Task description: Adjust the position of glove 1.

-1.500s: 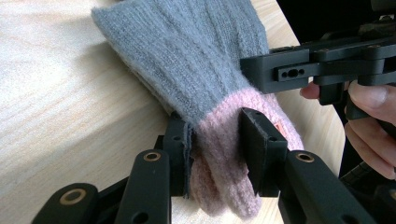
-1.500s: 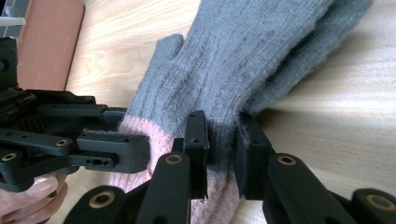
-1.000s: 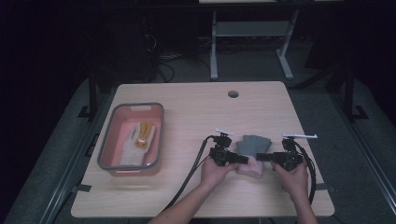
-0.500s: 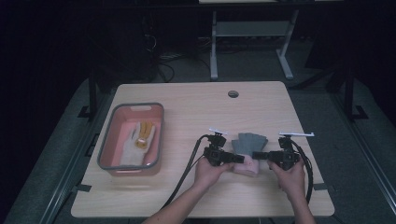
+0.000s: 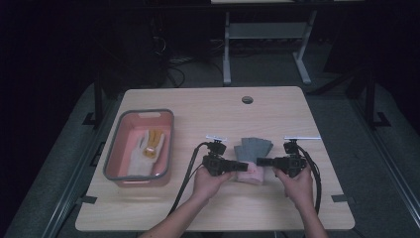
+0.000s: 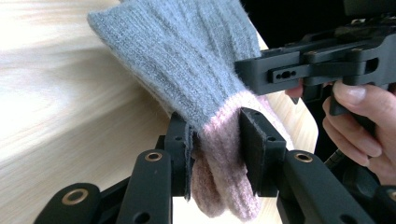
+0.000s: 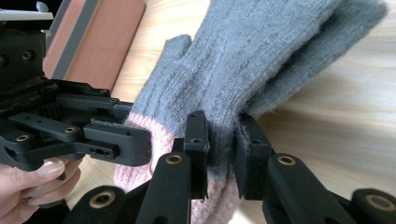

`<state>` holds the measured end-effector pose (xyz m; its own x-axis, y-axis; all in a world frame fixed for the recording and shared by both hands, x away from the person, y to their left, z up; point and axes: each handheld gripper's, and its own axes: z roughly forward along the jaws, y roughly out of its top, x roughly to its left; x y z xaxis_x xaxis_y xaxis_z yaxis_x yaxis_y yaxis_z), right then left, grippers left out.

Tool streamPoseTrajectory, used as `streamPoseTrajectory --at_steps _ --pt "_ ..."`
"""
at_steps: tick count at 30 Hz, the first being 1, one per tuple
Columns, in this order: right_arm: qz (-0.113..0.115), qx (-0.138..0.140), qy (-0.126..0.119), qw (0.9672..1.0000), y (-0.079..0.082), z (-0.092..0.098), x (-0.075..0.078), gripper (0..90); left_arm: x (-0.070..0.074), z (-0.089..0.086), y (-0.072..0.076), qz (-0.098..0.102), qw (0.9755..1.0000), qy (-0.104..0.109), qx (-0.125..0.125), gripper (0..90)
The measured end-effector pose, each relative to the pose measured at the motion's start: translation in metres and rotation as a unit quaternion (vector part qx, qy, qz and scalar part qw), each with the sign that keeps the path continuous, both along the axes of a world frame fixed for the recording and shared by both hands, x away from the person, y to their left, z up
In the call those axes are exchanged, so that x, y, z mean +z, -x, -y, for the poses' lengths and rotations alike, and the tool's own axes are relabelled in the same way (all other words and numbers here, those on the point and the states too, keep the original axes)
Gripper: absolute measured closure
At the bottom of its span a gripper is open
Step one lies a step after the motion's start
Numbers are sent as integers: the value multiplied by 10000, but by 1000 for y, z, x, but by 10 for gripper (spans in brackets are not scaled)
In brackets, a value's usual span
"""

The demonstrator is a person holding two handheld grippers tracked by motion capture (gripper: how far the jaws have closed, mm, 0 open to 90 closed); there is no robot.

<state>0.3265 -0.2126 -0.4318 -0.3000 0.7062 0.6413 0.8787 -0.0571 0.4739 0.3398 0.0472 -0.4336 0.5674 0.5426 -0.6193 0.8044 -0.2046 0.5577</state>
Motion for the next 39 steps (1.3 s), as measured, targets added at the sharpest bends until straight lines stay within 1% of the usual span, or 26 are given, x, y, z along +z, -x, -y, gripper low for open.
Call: streamPoseTrajectory --at_steps 7,9,14,17,18,19,20,23,24,29,31,33,39 --pt "-35 110 -53 9999 -4 -9 6 770 7 -10 1 54 10000 -2 -7 658" --pt "-14 170 -10 9999 -5 -14 10 769 11 -15 1 90 10000 1 12 658" --pt "-8 236 -22 9997 -9 -22 14 769 15 -23 2 109 9999 27 72 658" --pt "32 296 2 9996 -10 -28 18 769 17 -28 2 129 9999 26 77 659" --pt "32 305 -2 9995 -11 -30 20 769 19 -33 2 153 9998 17 83 658" --pt "41 310 -22 9995 -11 -32 21 769 19 -33 2 153 9998 17 83 659" --pt "46 334 -36 9994 -12 -34 22 769 22 -37 2 180 9998 22 104 659" --pt "39 373 -58 9993 -13 -38 23 769 24 -41 3 195 9997 17 146 658" --pt "48 411 -49 9991 -15 -43 25 769 25 -45 3 251 9996 -3 137 658" --pt "63 479 -26 9988 -17 -52 28 769 28 -55 4 269 9994 3 195 658" --pt "66 500 -22 9987 -18 -54 29 769 29 -56 4 256 9994 5 233 658" --pt "72 536 -59 9985 -19 -58 30 770 31 -60 4 311 9993 -13 210 659" --pt "64 582 -56 9983 -21 -63 32 770 34 -65 5 298 9992 13 266 658"
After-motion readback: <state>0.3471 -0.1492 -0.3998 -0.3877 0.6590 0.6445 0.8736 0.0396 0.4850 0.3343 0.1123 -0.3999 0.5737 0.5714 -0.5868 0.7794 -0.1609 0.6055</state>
